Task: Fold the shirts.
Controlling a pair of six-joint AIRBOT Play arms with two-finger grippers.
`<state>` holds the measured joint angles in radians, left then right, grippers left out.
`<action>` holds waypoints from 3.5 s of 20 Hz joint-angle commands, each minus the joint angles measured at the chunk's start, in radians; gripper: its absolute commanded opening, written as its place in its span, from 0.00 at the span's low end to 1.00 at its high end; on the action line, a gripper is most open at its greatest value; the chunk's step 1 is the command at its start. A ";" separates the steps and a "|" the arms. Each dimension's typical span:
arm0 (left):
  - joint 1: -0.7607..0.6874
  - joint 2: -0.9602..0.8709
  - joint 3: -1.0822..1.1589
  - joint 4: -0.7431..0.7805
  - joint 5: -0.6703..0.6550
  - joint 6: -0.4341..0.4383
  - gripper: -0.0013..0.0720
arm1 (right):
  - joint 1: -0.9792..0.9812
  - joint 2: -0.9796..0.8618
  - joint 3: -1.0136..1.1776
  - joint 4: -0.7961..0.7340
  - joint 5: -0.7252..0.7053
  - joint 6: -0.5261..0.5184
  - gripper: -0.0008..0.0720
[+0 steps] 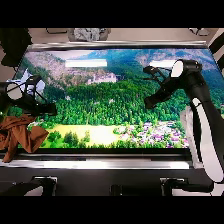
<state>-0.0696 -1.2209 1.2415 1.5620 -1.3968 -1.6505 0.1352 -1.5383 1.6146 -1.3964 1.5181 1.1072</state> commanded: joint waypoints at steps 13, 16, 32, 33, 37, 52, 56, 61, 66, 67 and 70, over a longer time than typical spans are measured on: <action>-0.001 0.001 0.000 0.000 0.000 0.000 0.93 | 0.000 0.000 0.000 0.000 0.000 0.000 0.94; -0.001 0.001 0.000 0.000 0.000 0.000 0.93 | 0.000 0.000 0.000 0.000 0.000 0.000 0.94; 0.008 -0.010 0.005 0.062 0.164 -0.002 0.95 | 0.000 0.000 0.000 -0.003 -0.032 0.000 0.94; 0.031 -0.010 0.014 0.135 0.164 0.001 1.00 | 0.000 0.000 0.000 -0.003 -0.030 0.000 0.94; 0.333 -0.012 0.061 0.132 0.102 -0.053 1.00 | 0.002 0.000 0.000 -0.002 -0.021 0.015 0.94; 0.871 -0.071 -0.301 -0.092 0.351 0.025 1.00 | 0.002 0.000 -0.001 0.027 -0.027 0.016 0.94; 0.843 -0.123 -0.301 -0.106 0.348 0.055 0.91 | 0.002 0.000 -0.001 0.027 -0.025 0.016 0.94; 0.834 -0.080 -0.249 -0.296 0.317 0.055 0.05 | 0.002 0.000 0.000 0.027 -0.025 0.015 0.94; 0.724 0.255 -0.108 -0.592 0.484 0.058 0.05 | 0.002 0.068 0.004 0.005 -0.041 -0.045 0.94; 0.674 0.345 -0.095 -0.610 0.517 0.058 0.05 | 0.002 0.104 0.005 -0.014 -0.055 -0.049 0.94; 0.473 0.607 -0.093 -0.617 0.596 0.043 0.05 | 0.002 0.236 0.005 -0.074 -0.085 -0.049 0.94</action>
<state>0.5480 -0.8280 1.1259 1.0100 -0.8948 -1.5951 0.1371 -1.4014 1.6180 -1.4158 1.4628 1.0721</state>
